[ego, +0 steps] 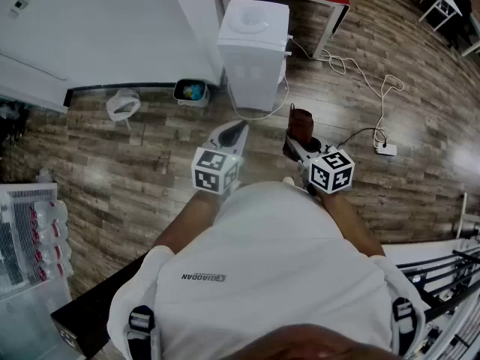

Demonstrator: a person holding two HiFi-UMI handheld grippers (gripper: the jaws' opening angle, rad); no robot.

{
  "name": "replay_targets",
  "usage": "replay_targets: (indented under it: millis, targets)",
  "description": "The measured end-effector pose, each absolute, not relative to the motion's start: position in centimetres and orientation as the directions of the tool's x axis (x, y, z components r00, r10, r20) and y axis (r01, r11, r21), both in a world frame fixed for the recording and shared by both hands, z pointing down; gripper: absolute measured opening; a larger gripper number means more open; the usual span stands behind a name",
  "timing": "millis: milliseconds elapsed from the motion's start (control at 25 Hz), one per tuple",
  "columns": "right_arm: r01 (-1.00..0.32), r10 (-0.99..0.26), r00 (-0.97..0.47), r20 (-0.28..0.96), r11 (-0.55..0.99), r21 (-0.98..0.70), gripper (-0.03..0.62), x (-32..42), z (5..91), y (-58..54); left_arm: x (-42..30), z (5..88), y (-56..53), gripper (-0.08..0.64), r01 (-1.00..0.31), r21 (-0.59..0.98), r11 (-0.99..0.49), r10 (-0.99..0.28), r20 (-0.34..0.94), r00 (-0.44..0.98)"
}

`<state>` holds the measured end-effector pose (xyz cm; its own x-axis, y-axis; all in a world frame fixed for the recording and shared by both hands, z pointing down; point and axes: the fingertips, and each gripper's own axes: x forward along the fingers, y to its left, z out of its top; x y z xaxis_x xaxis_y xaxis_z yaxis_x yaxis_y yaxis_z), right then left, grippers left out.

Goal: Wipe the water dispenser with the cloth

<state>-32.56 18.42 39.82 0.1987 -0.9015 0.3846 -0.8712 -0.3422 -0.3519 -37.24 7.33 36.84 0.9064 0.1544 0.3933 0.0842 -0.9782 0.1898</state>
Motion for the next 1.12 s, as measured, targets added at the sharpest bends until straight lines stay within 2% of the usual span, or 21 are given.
replay_targets:
  millis: [400,640,840,1120]
  targets:
    - [-0.875,-0.907,0.189,0.376,-0.330,-0.355,0.072,-31.8,39.7,20.1,-36.8,37.0,9.1,0.000,0.077,0.183,-0.980,0.146,0.400,0.905]
    - [-0.877,-0.919,0.182,0.349,-0.312,-0.366,0.072,-30.9,39.3,21.6,-36.3,38.2,10.2,0.000,0.027,0.286,-0.958,0.148,0.410,0.900]
    - [-0.908,-0.907,0.192,0.374,-0.309,-0.283,0.072,-29.6,39.5,23.7,-34.9,38.4,12.6,0.000,0.030,0.272,-0.962,0.144,0.409,0.901]
    - [-0.905,-0.908,0.173,0.381,-0.299,-0.302,0.072,-27.1,40.4,26.7,-32.9,38.6,15.7,0.001,0.004,0.263,-0.965,0.112,0.398,0.911]
